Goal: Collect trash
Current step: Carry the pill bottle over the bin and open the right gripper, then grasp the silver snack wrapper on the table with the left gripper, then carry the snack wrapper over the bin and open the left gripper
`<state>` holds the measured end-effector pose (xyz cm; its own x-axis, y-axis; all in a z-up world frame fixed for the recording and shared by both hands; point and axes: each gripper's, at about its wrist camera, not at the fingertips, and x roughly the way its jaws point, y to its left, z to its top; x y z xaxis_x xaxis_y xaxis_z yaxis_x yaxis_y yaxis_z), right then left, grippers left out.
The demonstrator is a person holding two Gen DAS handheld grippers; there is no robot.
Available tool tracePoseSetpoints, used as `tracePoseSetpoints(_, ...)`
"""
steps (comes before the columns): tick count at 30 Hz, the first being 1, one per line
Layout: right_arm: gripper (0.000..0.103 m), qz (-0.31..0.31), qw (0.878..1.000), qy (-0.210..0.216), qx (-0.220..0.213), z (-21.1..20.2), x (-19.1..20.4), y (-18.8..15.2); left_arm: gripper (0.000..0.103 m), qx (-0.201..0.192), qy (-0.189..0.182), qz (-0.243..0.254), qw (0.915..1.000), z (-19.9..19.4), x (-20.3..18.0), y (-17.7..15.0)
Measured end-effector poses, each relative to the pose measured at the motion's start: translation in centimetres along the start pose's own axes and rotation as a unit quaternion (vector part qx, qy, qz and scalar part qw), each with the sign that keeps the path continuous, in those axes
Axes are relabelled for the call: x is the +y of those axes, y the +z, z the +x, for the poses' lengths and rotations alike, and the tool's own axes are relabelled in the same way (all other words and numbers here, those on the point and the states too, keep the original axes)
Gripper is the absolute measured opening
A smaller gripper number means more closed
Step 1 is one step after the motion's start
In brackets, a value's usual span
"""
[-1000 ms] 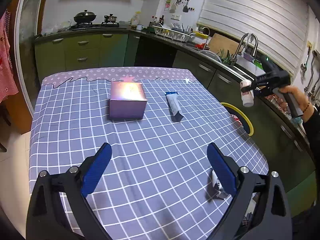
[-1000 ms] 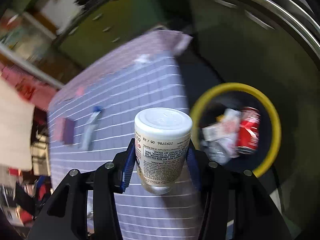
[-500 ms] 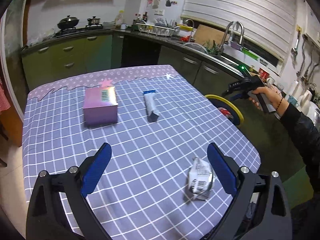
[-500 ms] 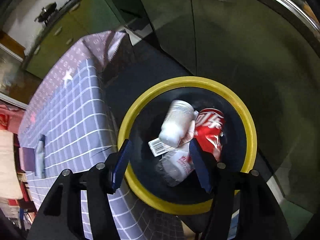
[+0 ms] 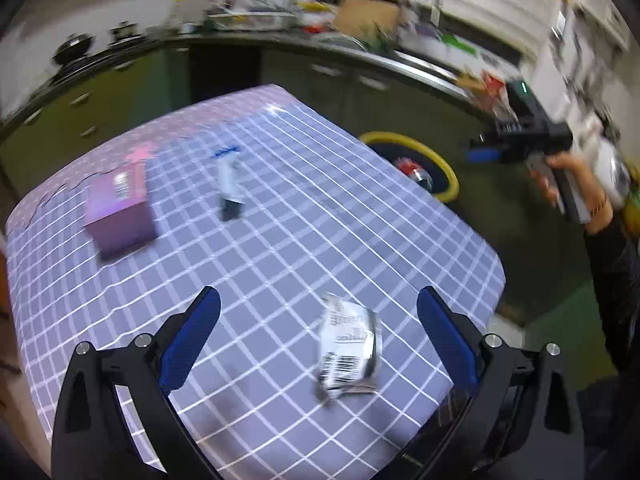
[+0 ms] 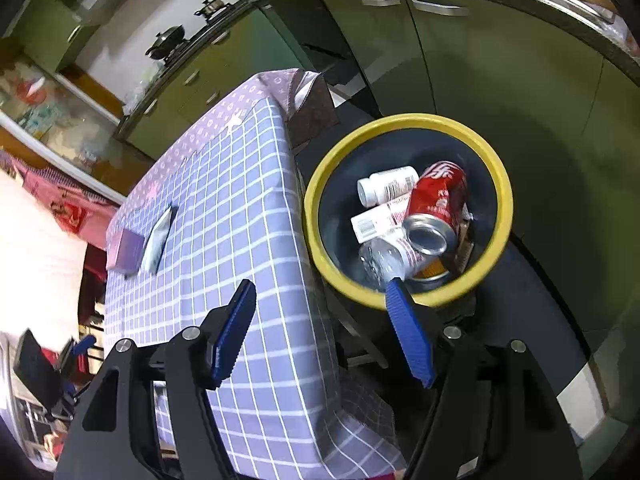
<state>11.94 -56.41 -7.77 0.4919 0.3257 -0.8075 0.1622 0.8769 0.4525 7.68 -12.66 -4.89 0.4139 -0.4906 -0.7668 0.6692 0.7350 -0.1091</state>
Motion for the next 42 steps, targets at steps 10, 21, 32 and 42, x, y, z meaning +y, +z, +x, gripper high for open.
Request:
tracePoseSetpoints(10,0.068,-0.012,1.0,0.02,0.005,0.4,-0.3,-1.7,0.081,0.113,-0.009,0.077,0.9906,5.8,-3.7,-1.0)
tracePoseSetpoints(21,0.069,-0.007,0.999,0.034,0.011,1.4,-0.7,-2.1,0.052,0.154,0.031,0.072,0.985,7.4,-2.4,-1.6)
tracePoseSetpoints(32,0.069,-0.006,0.999,0.034,0.013,1.7,-0.7,-2.3,0.031,0.16,0.02,0.061,0.985,7.4,-1.6,-1.6)
tracePoseSetpoints(42,0.069,-0.007,0.999,0.035,0.001,0.5,-1.2,-2.6,0.03,0.132,-0.014,0.072,0.9885,5.9,-2.8,2.2)
